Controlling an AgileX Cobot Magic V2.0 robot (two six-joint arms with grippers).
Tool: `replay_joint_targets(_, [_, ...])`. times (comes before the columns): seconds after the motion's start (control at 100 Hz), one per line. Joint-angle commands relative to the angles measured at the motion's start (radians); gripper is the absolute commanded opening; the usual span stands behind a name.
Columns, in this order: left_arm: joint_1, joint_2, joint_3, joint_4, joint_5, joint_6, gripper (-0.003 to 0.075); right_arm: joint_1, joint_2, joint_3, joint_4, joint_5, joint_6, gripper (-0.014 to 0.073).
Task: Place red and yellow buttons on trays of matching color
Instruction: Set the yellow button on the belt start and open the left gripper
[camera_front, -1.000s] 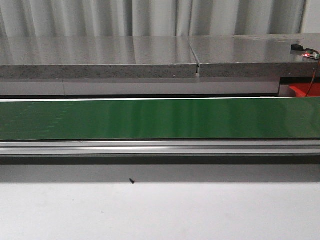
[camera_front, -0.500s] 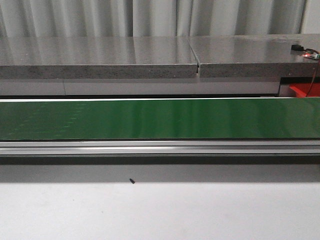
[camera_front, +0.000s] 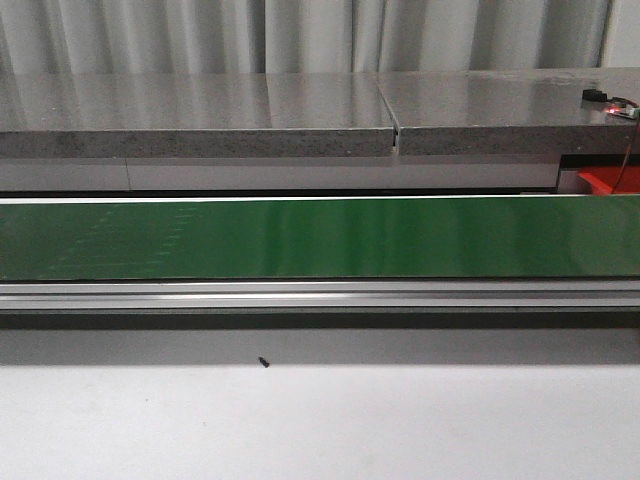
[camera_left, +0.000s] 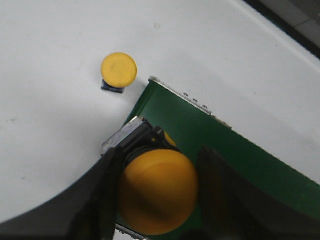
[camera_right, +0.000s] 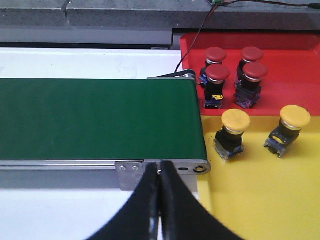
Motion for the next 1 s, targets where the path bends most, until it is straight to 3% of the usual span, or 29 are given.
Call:
replay_joint_targets(0.0, [-0.031,-0.05,0.027,-0.035,-0.069,0.017,0.0139,-0.001,0.006,-0.024,0.005,-0.075,-0.008,-0.0058])
replay_joint_targets(0.24, [-0.07,-0.05,0.135,-0.035,-0.159,0.018,0.0139,-0.001,0.006,-0.024,0.005,-0.075,-0.008,-0.0058])
replay_joint_targets(0.58, [-0.07,-0.048,0.214,-0.035,-0.165,0.057,0.0152,-0.001,0.006,-0.024,0.005,-0.075,-0.008,-0.0058])
replay_joint_targets(0.68, [-0.07,-0.048,0.232,-0.035,-0.17,0.073,0.0239,-0.001,0.006,-0.024,0.005,-0.075,-0.008,-0.0058])
replay_joint_targets(0.87, [-0.07,-0.048,0.232,-0.038,-0.165,0.076,0.0567,-0.001,0.006,-0.024,0.005,-0.075,-0.008,-0.0058])
replay_joint_targets(0.99, [-0.07,-0.048,0.232,-0.064,-0.175,0.074,0.0584,-0.001,0.006,-0.024,0.005,-0.075,-0.008,-0.0058])
